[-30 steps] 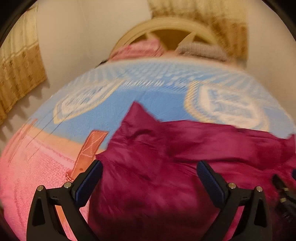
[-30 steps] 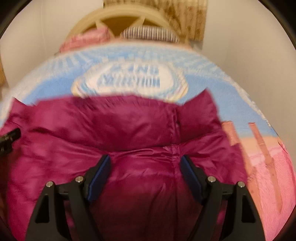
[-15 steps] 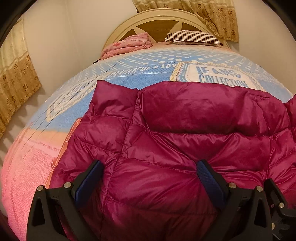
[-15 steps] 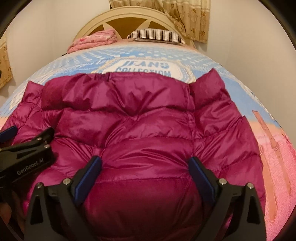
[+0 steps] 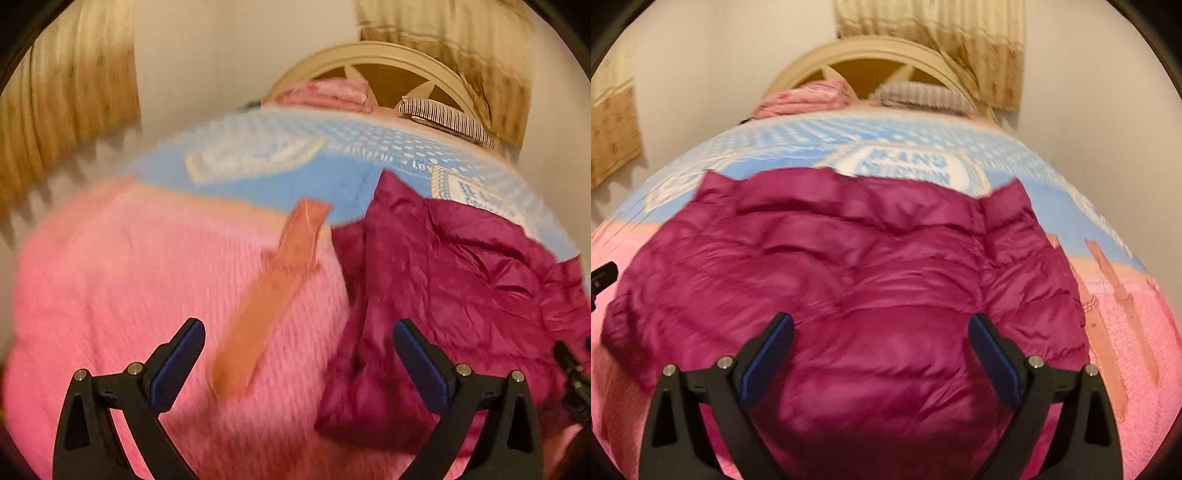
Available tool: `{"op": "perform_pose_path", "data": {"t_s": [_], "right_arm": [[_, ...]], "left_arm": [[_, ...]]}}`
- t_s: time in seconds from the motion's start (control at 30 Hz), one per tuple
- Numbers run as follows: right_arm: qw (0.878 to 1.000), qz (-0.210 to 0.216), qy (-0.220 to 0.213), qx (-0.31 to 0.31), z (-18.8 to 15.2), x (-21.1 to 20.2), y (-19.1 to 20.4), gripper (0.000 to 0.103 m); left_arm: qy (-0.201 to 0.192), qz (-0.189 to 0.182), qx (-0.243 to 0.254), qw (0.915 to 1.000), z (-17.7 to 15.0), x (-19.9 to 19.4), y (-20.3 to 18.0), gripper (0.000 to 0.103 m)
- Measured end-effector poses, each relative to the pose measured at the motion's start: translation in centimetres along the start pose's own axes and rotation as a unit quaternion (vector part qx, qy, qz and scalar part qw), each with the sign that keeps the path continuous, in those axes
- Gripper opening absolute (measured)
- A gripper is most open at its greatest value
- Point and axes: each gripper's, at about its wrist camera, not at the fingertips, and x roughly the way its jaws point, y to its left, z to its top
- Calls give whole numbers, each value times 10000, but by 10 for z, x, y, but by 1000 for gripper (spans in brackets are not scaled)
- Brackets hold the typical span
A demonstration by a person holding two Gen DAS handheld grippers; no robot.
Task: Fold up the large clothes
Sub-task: 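Grasp a sleeve with the left gripper and lift it off the jacket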
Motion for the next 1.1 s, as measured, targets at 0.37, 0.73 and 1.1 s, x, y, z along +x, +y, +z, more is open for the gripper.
{"op": "perform_pose_path", "data": {"t_s": [0.37, 0.73, 1.1], "right_arm": [[9982, -207, 392, -404, -29, 32, 18, 100], [9971, -233, 611, -398, -33, 41, 16, 103], [9971, -165, 620, -413, -35, 29, 37, 103]], "left_arm": [[469, -555, 72, 9973, -25, 34, -27, 94], [405, -1400, 351, 9887, -27, 18, -41, 11], [-209, -1447, 273, 9889, -23, -56, -8, 6]]}}
